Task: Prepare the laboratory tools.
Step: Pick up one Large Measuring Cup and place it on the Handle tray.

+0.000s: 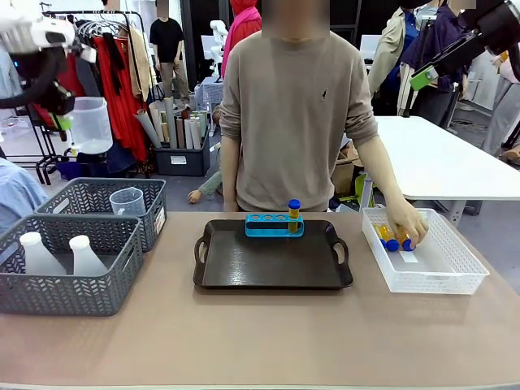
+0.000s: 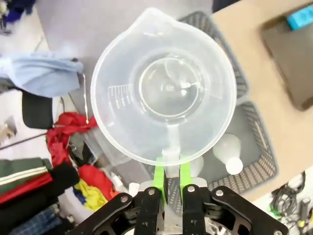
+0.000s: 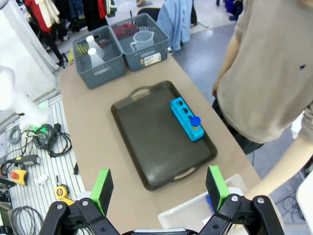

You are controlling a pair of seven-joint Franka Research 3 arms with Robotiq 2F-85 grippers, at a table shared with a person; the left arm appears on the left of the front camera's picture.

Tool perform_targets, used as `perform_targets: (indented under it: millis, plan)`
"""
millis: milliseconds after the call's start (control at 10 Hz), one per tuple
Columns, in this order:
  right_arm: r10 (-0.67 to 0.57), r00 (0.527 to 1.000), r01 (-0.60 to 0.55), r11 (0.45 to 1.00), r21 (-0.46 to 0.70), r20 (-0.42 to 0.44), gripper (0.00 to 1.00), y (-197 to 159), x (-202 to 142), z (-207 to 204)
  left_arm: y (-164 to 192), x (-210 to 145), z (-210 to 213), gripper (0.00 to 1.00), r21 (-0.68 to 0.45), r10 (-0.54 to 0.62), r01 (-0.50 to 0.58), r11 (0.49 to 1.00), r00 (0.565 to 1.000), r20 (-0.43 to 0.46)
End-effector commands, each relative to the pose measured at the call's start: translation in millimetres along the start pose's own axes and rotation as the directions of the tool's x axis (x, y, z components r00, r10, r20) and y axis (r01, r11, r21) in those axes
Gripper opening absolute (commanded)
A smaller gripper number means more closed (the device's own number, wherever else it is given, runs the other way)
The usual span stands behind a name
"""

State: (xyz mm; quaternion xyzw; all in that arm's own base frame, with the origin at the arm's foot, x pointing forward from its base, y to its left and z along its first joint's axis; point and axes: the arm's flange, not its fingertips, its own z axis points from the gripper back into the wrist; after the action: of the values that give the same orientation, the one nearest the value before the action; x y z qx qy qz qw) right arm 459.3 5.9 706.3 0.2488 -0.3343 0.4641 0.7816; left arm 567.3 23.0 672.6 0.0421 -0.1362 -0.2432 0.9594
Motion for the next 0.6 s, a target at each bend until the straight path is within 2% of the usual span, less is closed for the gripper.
perform_targets:
  millis: [0, 100, 400, 500]
  plan:
    - [0.006, 1.000, -0.006, 1.000, 0.001, 0.003, 1.00, 1, 3, 1, 2, 2, 31, 0.00, -0.059, -0.130, 0.132, 0.989, 0.990, 0.050]
    - [0.006, 1.000, -0.006, 1.000, 0.001, 0.003, 1.00, 1, 3, 1, 4, 4, 55, 0.00, 0.003, -0.143, 0.143, 0.990, 0.986, 0.088]
    - [0.006, 1.000, -0.006, 1.000, 0.001, 0.003, 1.00, 1, 3, 1, 3, 4, 90, 0.00, -0.048, -0.268, 0.272, 0.961, 0.960, 0.084]
    - [0.006, 1.000, -0.006, 1.000, 0.001, 0.003, 1.00, 1, 3, 1, -7, 2, 77, 0.00, 0.006, -0.187, 0.187, 0.982, 0.979, 0.082]
